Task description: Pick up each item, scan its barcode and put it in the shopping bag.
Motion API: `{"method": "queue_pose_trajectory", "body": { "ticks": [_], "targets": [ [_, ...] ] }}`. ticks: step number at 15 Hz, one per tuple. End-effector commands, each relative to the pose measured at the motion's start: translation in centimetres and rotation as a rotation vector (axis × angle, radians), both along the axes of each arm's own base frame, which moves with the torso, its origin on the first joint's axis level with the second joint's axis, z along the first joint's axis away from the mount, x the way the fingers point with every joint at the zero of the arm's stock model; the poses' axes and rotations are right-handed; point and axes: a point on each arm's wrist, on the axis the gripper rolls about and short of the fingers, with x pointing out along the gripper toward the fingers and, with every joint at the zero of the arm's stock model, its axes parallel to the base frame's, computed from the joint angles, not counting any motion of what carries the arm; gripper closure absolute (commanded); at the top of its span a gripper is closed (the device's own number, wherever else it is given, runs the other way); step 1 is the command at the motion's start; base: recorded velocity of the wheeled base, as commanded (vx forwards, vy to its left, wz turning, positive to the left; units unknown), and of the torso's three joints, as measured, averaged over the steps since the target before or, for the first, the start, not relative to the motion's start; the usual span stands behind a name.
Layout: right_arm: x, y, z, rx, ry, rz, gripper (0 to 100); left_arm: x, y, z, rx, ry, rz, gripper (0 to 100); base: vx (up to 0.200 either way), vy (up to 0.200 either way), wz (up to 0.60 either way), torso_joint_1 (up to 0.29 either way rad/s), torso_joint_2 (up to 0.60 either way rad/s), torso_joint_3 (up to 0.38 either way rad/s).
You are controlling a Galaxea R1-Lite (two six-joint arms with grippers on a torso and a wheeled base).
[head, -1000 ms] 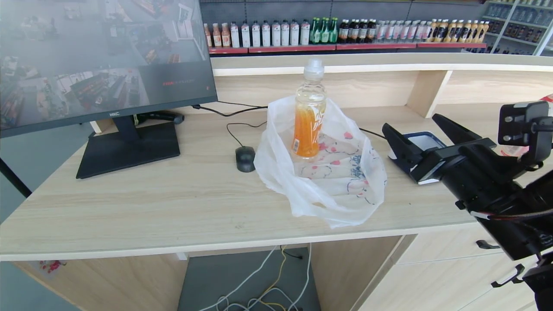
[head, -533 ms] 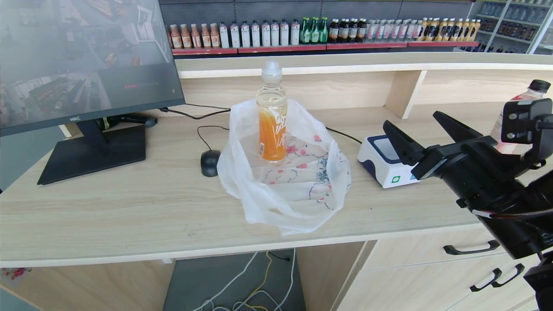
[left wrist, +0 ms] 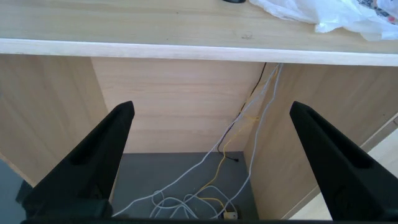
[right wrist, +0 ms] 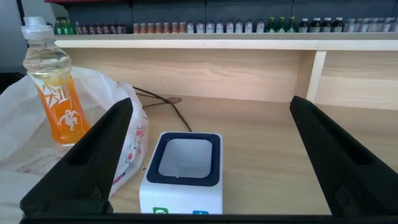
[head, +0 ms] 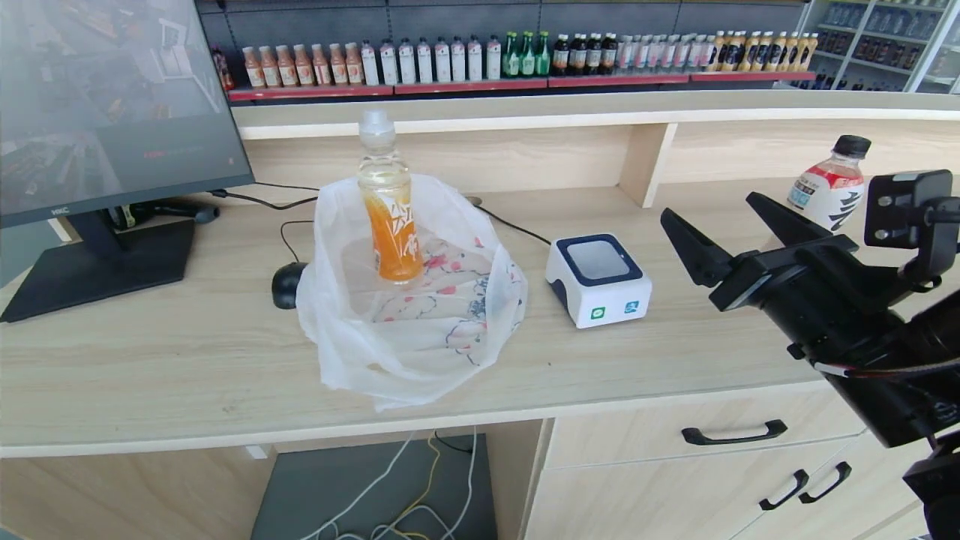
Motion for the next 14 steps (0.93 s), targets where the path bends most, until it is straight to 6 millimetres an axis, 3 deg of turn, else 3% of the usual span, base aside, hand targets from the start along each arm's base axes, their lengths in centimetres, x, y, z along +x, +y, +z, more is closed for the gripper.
{"method": "queue_pose_trajectory", "body": {
  "ticks": [1,10,14],
  "targets": [
    [0.03,0.02,-0.4,-0.006,0.015,0.001,0,0.0,0.0,0.0,-0.001,-0.001,0.001,0,0.0,-0.2,0.0,-0.002,0.0,0.002],
    [-0.89,-0.34,-0.96,-0.011,0.041,0.006,0,0.0,0.0,-0.01,-0.004,0.001,0.001,0,0.0,-0.2,0.0,0.0,0.0,0.005],
    [-0.42,-0.12,-1.16,-0.007,0.05,0.009,0,0.0,0.0,-0.01,-0.004,0.001,0.001,0,0.0,-0.2,0.0,0.002,0.0,0.001]
  ]
}}
